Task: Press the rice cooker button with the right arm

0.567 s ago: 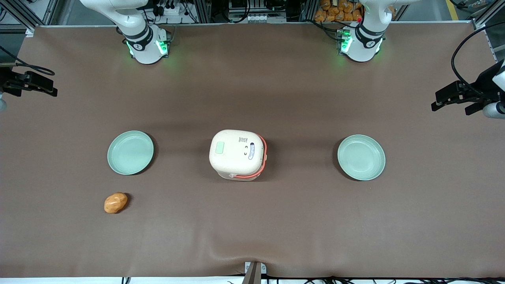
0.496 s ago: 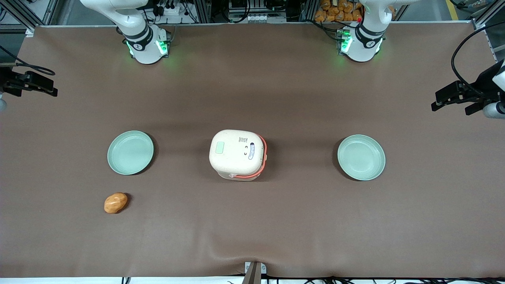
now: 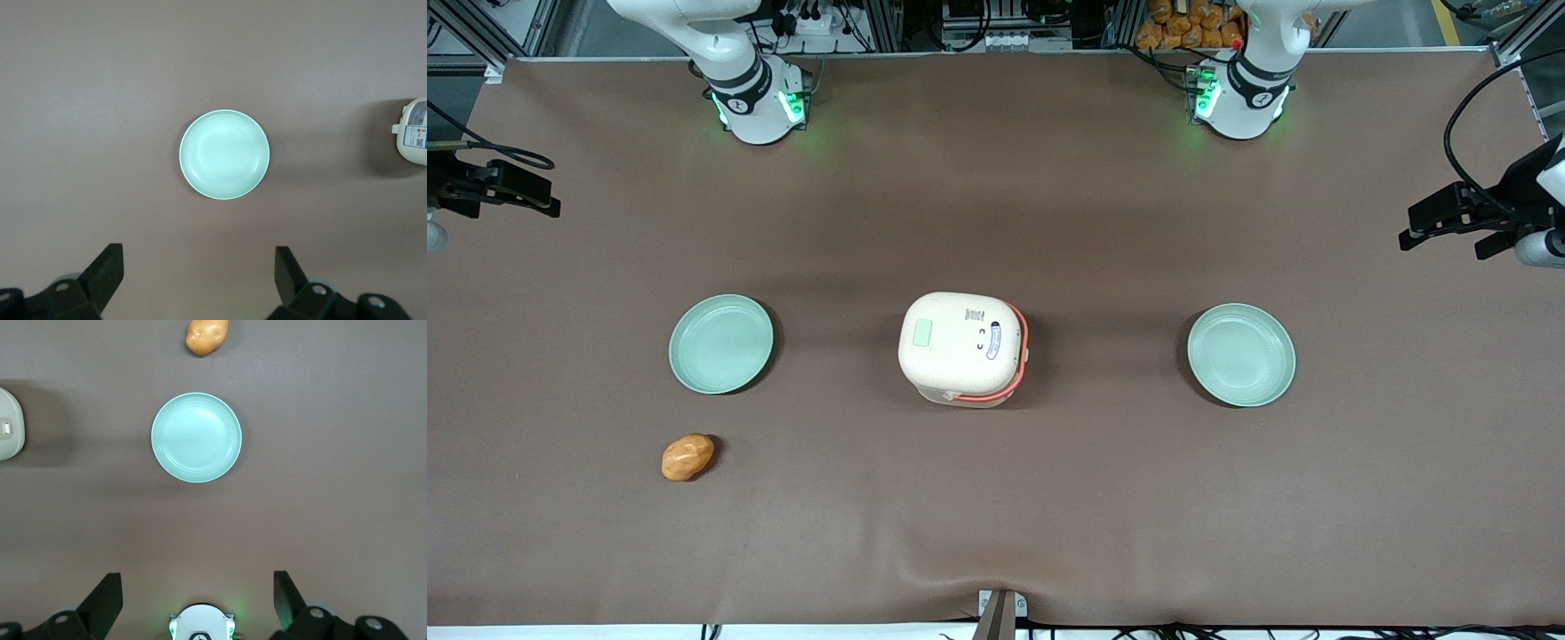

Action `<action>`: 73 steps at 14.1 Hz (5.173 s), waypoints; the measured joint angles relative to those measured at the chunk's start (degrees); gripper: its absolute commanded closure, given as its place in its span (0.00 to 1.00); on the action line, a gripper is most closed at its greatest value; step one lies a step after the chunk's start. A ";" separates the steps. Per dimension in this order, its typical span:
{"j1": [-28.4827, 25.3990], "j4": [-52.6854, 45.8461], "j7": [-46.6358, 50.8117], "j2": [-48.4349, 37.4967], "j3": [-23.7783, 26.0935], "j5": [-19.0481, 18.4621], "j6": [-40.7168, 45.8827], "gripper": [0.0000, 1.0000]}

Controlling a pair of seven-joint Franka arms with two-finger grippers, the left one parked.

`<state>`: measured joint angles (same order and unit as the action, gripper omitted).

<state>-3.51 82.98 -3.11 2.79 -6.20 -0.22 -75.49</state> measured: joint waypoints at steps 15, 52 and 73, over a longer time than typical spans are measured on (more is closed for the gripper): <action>-2.11 0.00 0.00 0.04 0.35 1.60 0.22 0.00; -32.12 0.32 27.37 28.73 0.93 13.34 -38.65 1.00; -32.66 -5.43 27.33 25.14 0.51 13.56 -31.08 0.20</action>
<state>-36.17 77.55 24.23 27.93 -5.69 13.34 -106.57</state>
